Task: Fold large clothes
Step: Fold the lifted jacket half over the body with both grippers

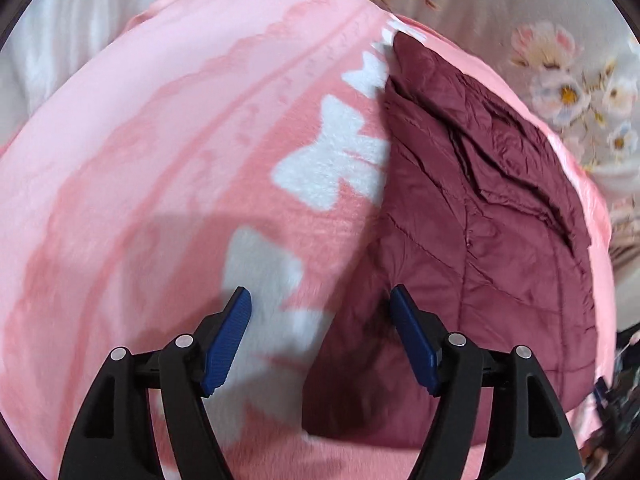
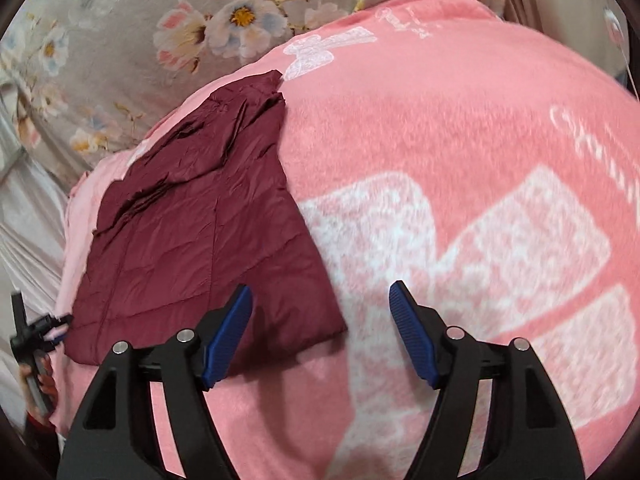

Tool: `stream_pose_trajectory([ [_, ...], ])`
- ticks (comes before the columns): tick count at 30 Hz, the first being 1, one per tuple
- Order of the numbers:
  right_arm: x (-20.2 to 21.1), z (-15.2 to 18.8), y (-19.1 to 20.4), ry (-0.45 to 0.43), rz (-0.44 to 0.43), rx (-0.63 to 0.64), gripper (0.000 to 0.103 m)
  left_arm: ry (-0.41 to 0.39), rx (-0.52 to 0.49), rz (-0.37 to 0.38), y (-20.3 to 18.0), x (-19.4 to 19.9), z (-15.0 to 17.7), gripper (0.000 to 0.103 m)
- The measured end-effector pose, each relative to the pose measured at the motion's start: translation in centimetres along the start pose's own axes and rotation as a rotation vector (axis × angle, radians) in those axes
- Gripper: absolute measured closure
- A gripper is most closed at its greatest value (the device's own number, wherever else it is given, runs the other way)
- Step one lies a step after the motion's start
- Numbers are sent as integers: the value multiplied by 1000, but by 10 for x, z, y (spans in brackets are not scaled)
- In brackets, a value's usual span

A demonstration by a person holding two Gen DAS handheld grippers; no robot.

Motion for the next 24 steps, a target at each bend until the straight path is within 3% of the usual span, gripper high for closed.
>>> stream_pose_trajectory([
  [3, -9, 4, 6, 6, -38, -46, 34, 6, 28, 69, -7, 4, 7, 33],
  [4, -13, 7, 11, 6, -56, -52, 33, 20, 31, 123, -13, 1, 10, 33],
  [6, -17, 8, 17, -17, -36, -54, 33, 30, 38, 169, -18, -2, 15, 33],
  [7, -18, 9, 21, -31, -33, -53, 41, 11, 27, 150, -21, -2, 16, 34],
  [8, -18, 10, 22, -33, -41, -65, 62, 4, 17, 140, -24, -1, 18, 40],
  [9, -19, 12, 23, -23, -64, -100, 73, 5, 12, 129, -25, 0, 19, 75],
  [10, -17, 12, 22, -18, -86, -127, 88, 16, 9, 138, -26, 1, 21, 93],
  [11, -12, 13, 23, -30, -113, -148, 95, 15, 12, 163, -26, 8, 24, 97],
  [17, 59, 23, 49, -148, -146, -48, 100, -82, -71, 187, -31, 70, 36, 101],
  [24, 198, 36, 78, -421, -216, 68, 100, -233, -93, 303, -16, 181, 60, 101],
])
Point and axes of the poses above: each gripper's, at about its wrist camera, not at the fingertips, and x roughly against the way its jaws point, y to its left, z to its underside, the point moved 5 cm from there along -x, roughly the way its jaws point, and after that the axes turned 4 degrees about -x, right-handed, at the moved point
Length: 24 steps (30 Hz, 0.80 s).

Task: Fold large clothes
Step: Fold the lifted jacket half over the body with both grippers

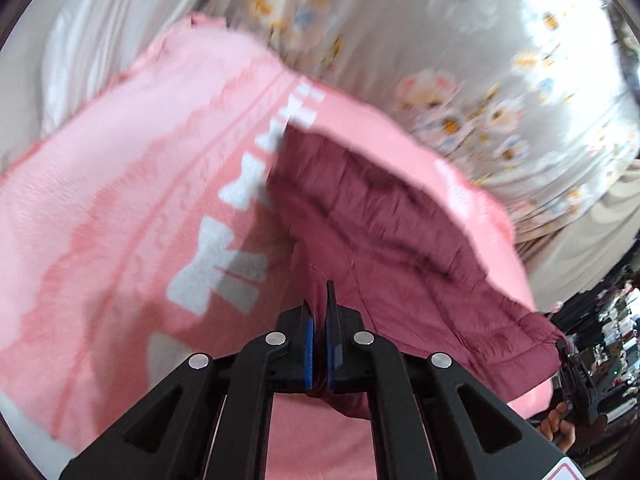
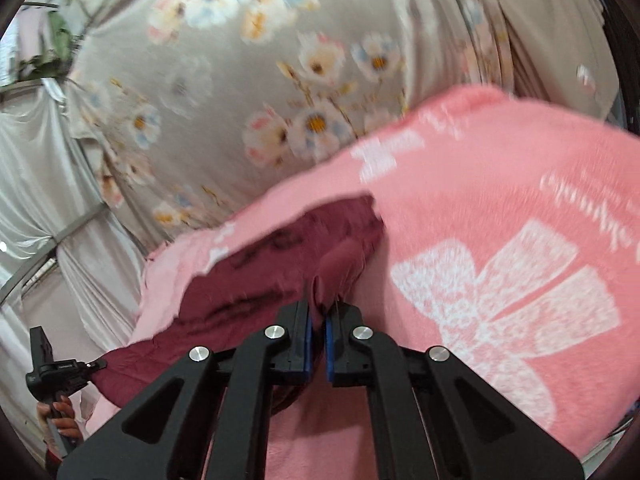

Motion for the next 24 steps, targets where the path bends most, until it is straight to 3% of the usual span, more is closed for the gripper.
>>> stream_pose_trajectory([
  [6, 56, -48, 34, -186, -83, 3, 100, -178, -56, 46, -36, 77, -26, 101],
  [10, 32, -78, 49, -276, -45, 33, 100, -251, -82, 20, -56, 73, -60, 101],
  [13, -22, -94, 49, -264, 8, 43, 100, -232, -94, -78, -59, 27, -94, 100],
  [18, -148, -93, 22, -128, 121, 41, 100, -125, -109, -234, -44, -82, -138, 100],
  [24, -250, -58, -17, 41, 212, 26, 100, 38, -139, -409, -7, -212, -139, 100],
])
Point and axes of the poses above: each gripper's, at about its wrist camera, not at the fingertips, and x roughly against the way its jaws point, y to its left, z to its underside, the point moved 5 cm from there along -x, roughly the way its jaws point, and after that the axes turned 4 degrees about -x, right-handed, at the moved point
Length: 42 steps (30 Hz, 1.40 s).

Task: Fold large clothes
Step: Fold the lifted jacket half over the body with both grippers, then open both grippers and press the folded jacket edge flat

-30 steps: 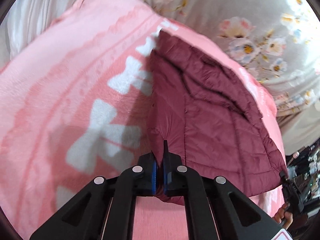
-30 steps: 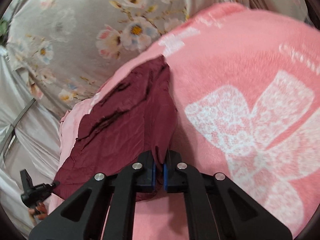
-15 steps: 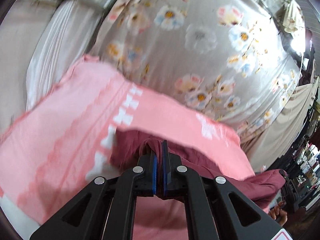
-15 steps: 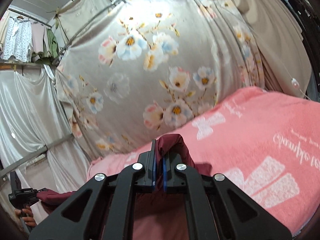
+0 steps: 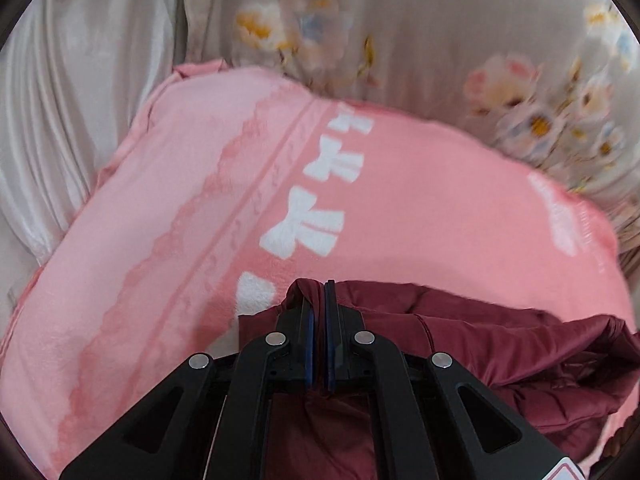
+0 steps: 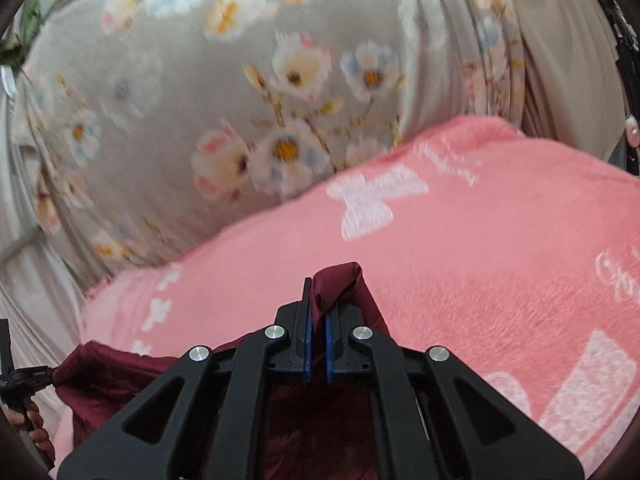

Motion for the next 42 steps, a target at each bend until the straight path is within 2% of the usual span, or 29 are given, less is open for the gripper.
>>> stream_pose_trajectory([
  [1, -19, 6, -3, 29, 21, 9, 100, 25, -2, -17, -2, -20, 4, 100],
  [5, -53, 19, -15, 96, 79, 8, 100, 80, -14, -54, -5, -67, 15, 99],
  [10, -84, 40, -30, 169, 132, -17, 100, 92, -39, -66, -11, -94, 24, 98],
  [18, -106, 54, -40, 273, 129, -63, 98, 65, -22, -50, -12, -106, 31, 96],
  [21, -97, 48, -42, 252, 77, -98, 94, 69, 11, -9, -6, -103, 29, 92],
  [22, -88, 42, -41, 226, 60, -106, 88, 72, 31, 13, 0, -97, 28, 88],
  [23, -72, 33, -39, 181, 36, -106, 78, 68, 49, 37, 7, -85, 26, 88],
  [24, -48, 22, -34, 109, 17, -87, 70, 54, 61, 62, 14, -73, 24, 87],
  [25, -26, 14, -28, 48, 13, -61, 50, 27, 73, 91, 22, -53, 20, 85],
  [26, -12, 9, -22, 14, 8, -35, 46, 3, 78, 109, 30, -36, 16, 84],
  [27, 6, 5, -9, -7, -15, 19, 46, -18, 82, 111, 36, -22, 12, 71],
  [28, 14, 4, 2, -2, -28, 54, 46, -67, 89, 59, 46, -3, 6, 39],
  [29, 19, 6, 13, 12, -45, 84, 46, -139, 96, -33, 55, 18, -1, 27],
  [30, 22, 12, 30, 46, -75, 120, 46, -213, 94, -97, 59, 37, -9, 24],
  [32, 14, 29, 60, 125, -115, 180, 46, -267, 73, -124, 55, 56, -19, 24],
  [33, 7, 41, 78, 169, -136, 216, 46, -261, 66, -104, 49, 59, -22, 24],
  [36, -13, 75, 120, 266, -179, 307, 46, -156, 23, 54, 7, 43, -22, 24],
  [38, -36, 94, 146, 324, -165, 370, 48, -65, -39, 147, -31, 24, -12, 26],
  [40, -57, 105, 158, 384, -162, 382, 54, -5, -96, 170, -61, 5, 0, 35],
  [42, -76, 112, 161, 432, -143, 382, 67, 46, -151, 173, -88, -17, 8, 37],
])
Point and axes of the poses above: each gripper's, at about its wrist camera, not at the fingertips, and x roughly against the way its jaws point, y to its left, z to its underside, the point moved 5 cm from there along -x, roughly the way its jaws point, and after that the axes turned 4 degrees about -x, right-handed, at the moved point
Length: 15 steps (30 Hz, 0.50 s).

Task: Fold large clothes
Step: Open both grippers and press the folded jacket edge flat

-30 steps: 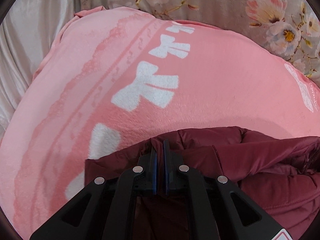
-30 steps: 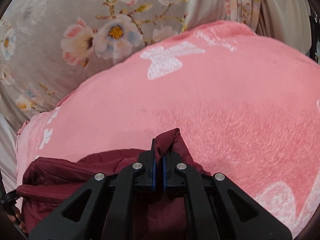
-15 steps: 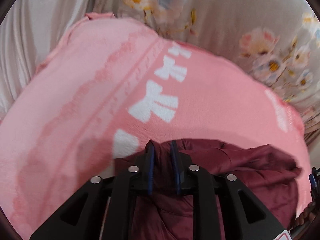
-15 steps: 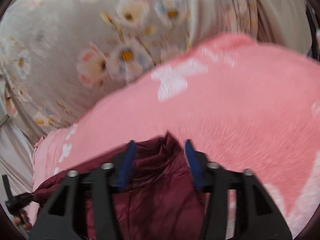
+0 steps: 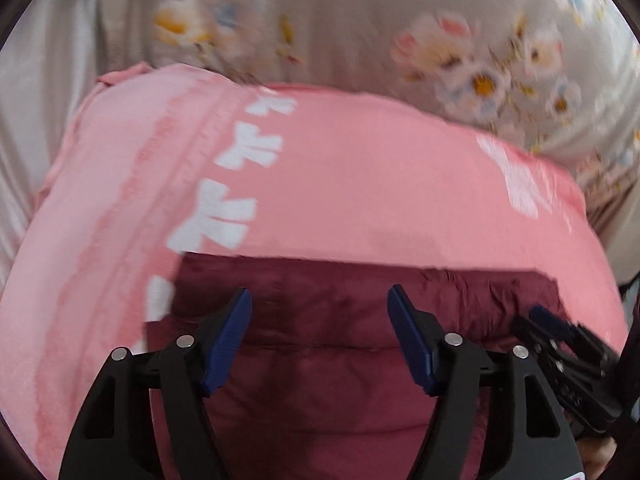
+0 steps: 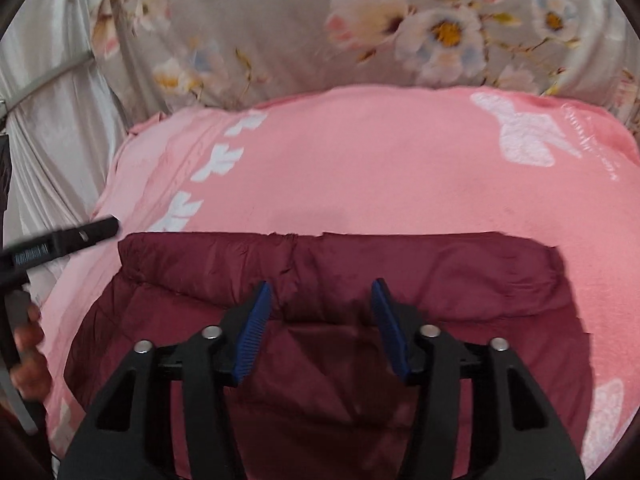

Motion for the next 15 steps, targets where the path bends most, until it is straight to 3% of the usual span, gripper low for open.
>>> stream_pose_trajectory([
  [2, -23, -4, -5, 58, 29, 1, 103, 44, -16, 22, -12, -19, 4, 39],
  [5, -35, -9, -15, 84, 24, -15, 103, 72, -38, 25, -27, -36, 3, 40],
  [11, -8, -41, -16, -35, 8, -24, 103, 51, -69, 30, -42, -40, -13, 40],
  [15, -33, -48, -19, -4, 30, -11, 103, 67, -101, -7, -54, -61, -23, 40],
])
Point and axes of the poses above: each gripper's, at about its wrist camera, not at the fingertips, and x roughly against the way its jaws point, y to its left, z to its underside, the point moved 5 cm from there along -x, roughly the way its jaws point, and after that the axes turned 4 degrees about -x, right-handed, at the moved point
